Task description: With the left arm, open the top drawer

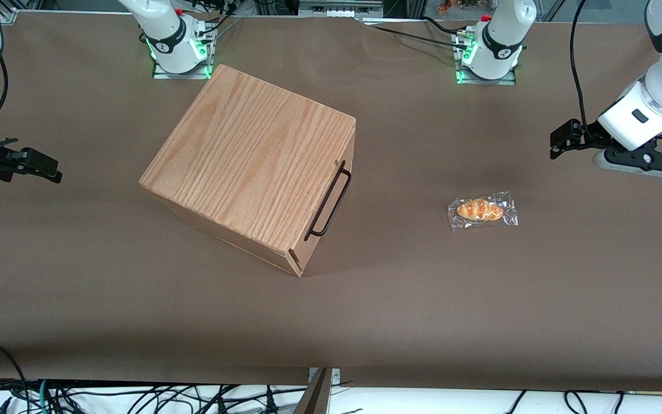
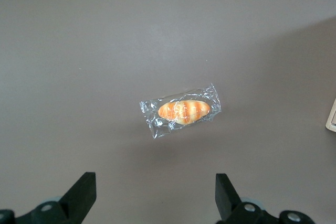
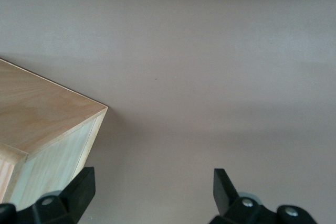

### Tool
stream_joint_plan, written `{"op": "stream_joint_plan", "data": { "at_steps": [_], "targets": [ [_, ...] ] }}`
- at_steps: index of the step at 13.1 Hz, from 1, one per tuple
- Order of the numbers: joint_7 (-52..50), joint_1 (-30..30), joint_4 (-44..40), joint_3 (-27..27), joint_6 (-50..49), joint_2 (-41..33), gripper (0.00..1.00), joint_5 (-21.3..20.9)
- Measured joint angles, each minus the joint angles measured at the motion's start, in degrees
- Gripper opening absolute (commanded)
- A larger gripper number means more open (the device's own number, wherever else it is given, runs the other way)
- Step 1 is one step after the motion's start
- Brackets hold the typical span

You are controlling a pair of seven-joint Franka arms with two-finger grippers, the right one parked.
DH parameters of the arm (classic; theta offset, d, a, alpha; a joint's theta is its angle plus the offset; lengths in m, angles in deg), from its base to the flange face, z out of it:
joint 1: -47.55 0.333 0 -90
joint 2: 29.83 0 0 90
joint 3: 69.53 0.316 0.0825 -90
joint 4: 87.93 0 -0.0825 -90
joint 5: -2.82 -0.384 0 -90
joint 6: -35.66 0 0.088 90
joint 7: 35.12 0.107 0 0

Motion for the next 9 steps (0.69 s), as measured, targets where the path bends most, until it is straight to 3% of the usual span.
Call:
{"op": "stream_joint_plan", "data": {
  "at_steps": [9],
  "targets": [
    [0.0,0.9,0.0,0.0,-1.1,0.0,1.00,0.7]
  ]
}}
